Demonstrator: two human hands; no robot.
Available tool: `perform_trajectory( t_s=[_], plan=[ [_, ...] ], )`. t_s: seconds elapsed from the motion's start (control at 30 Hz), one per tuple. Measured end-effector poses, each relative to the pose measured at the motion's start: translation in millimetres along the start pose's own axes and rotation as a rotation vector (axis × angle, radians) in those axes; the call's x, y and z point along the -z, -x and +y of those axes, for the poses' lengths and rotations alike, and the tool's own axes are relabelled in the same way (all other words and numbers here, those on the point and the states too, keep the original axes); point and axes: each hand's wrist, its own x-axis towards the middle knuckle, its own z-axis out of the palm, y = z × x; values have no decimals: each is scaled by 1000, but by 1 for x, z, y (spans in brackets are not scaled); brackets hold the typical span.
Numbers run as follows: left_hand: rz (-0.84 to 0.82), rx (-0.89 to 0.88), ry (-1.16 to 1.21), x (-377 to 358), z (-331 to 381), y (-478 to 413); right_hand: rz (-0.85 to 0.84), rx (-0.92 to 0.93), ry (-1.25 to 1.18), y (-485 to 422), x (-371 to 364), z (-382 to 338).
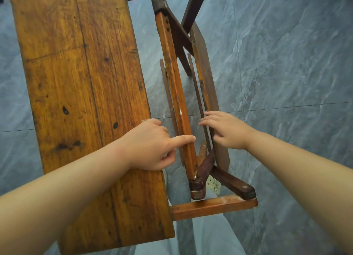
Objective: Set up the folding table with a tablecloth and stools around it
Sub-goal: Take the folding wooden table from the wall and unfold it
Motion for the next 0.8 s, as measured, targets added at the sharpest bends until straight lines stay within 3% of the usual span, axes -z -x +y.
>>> perform_trajectory(
  t_s=[0.17, 0.27, 0.8],
  plan=[
    [8, -10, 6, -1, -1, 0, -266, 217, 557, -7, -7, 9],
    [17, -8, 6, -2, -1, 1, -315, 240, 744, -11, -10, 15],
    [18, -13, 79, 9, 2, -5, -409, 319, 843, -4, 32, 9]
  ],
)
